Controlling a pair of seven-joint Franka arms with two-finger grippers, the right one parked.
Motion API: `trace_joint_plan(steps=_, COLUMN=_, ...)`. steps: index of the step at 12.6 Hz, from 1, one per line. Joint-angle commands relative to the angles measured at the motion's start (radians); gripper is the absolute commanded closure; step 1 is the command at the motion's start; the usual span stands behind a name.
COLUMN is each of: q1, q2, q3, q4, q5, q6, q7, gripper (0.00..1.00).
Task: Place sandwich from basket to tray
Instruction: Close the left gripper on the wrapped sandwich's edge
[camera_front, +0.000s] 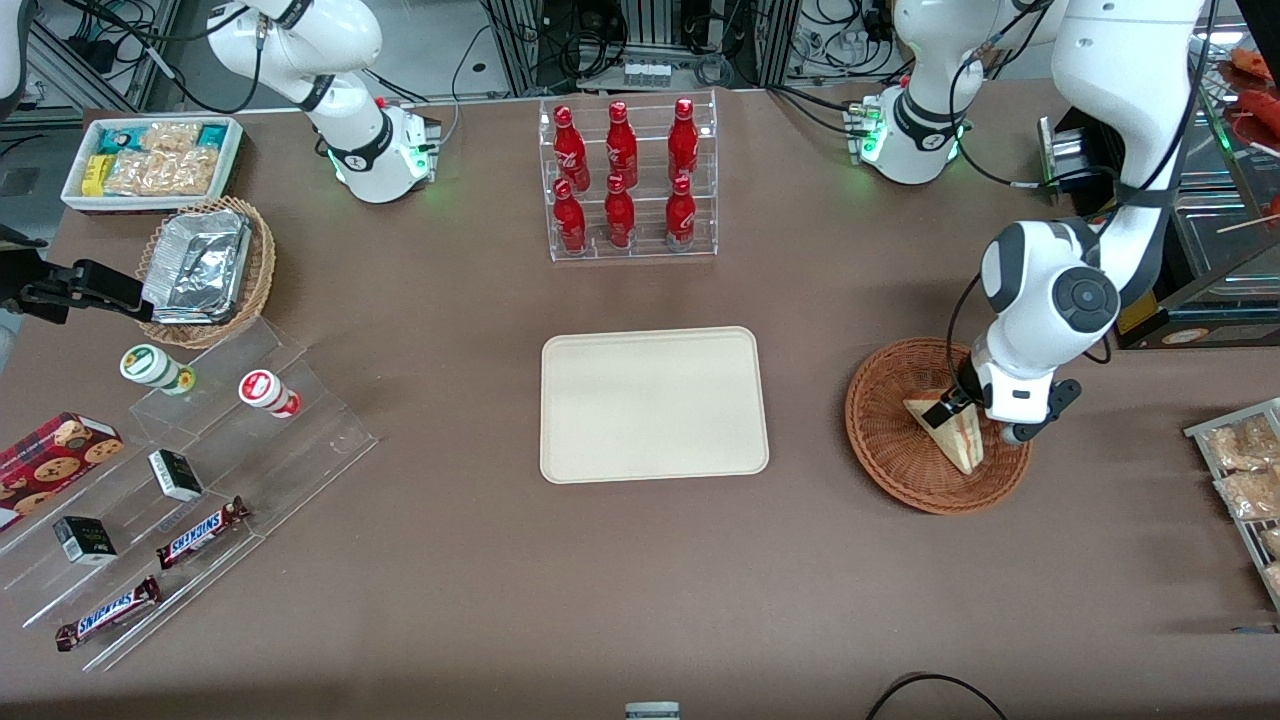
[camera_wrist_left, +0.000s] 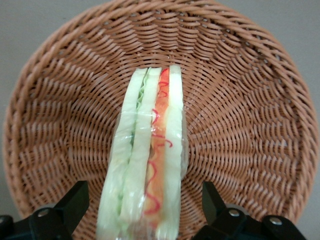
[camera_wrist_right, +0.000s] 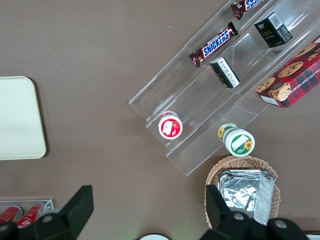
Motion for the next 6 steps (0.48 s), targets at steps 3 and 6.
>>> trace_joint_plan(steps=3, q1=0.004, q2=-0.002, q3=-0.003, q4=0.001, q5=0.012, q6=-0.015, q7=0.032, gripper=1.00)
trace_joint_plan(steps=6, q1=0.005, q2=-0.051, q3=-0.003, q4=0.056, q5=0.012, q6=-0.155, q7=0.090, gripper=1.00)
